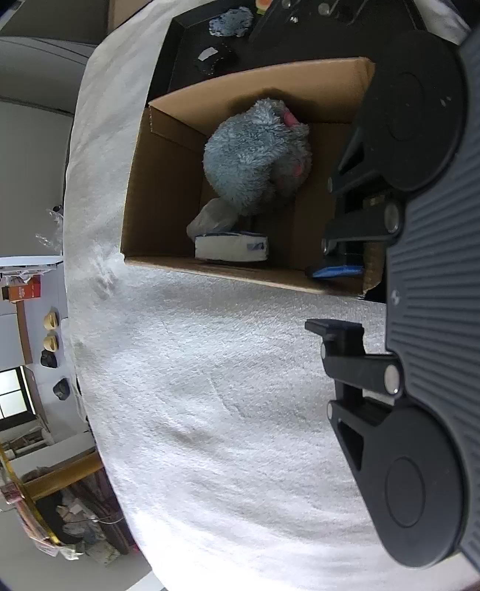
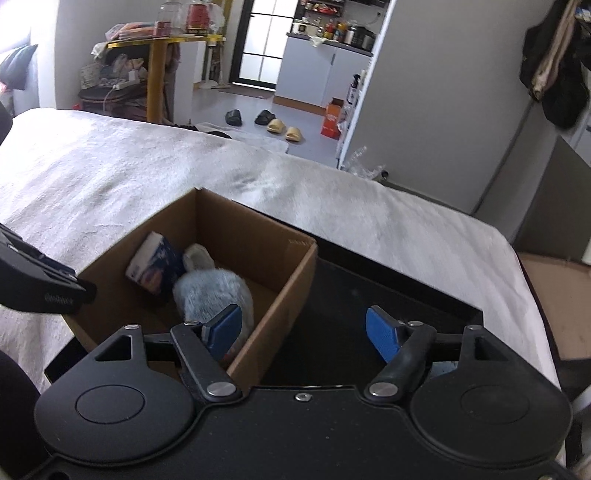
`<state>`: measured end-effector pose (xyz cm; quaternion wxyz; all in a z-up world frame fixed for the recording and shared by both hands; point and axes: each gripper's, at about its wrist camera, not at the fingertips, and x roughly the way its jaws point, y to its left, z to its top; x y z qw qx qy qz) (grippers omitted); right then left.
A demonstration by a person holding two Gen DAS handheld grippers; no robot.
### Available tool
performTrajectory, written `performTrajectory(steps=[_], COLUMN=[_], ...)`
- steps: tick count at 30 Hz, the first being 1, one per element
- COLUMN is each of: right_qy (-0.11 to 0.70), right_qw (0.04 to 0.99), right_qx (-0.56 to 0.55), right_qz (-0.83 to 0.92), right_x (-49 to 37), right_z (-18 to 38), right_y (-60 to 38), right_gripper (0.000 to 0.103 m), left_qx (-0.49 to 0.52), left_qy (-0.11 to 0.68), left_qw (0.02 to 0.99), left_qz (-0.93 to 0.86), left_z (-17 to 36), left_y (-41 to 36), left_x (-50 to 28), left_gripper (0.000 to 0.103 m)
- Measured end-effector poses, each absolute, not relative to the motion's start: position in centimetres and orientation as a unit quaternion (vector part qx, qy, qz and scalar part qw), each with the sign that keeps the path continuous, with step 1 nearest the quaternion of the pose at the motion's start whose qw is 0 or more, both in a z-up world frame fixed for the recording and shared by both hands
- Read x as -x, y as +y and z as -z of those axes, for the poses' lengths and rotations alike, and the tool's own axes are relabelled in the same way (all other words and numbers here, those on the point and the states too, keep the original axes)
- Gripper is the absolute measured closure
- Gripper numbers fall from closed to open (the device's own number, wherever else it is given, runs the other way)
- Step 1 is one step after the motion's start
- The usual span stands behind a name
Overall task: Organize soft objects
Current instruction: 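Move the right gripper back over the tray to the burger plush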
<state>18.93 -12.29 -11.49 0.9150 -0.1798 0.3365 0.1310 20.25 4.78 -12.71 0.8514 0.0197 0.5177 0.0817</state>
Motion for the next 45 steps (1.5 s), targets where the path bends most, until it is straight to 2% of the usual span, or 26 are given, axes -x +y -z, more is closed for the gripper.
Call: performTrajectory(steps=[3, 10, 19, 25, 34, 45], right_qy=[0.340, 0.344, 0.347, 0.351, 0.354, 0.359], right_qw=[0.917, 0.922, 0.927, 0.928, 0.930, 0.931], right_qx=[0.170, 0.145, 0.110, 0.093, 0.070, 0.038], right_qz=[-0.122, -0.104, -0.090, -0.083, -0.072, -0.060], right_x=[-18.6, -18.0, -17.8, -17.7, -17.7, -17.9], right_z=[11.6, 11.8, 12.4, 13.0, 13.9, 15.3], right_y=[-13.5, -16.0, -18.5, -20.1, -22.7, -25.7], right_gripper=[0.027, 0.027, 0.025, 0.024, 0.018, 0.018], left_qx=[-0.033, -0.049, -0.093, -0.108, -0.147, -0.164], left_qy=[0.517, 0.511, 0.499, 0.497, 0.493, 0.498], left_qw=[0.851, 0.852, 0.853, 0.851, 0.846, 0.837], left_qz=[-0.087, -0.105, -0.118, -0.129, -0.141, -0.157], left_z=[12.5, 11.9, 11.4, 11.2, 11.3, 11.2], left_y=[4.4, 4.0, 2.3, 1.7, 0.3, -0.6], left_x=[-20.1, -19.7, -19.6, -19.5, -19.7, -20.1], left_gripper=[0.078, 0.061, 0.045, 0.038, 0.035, 0.034])
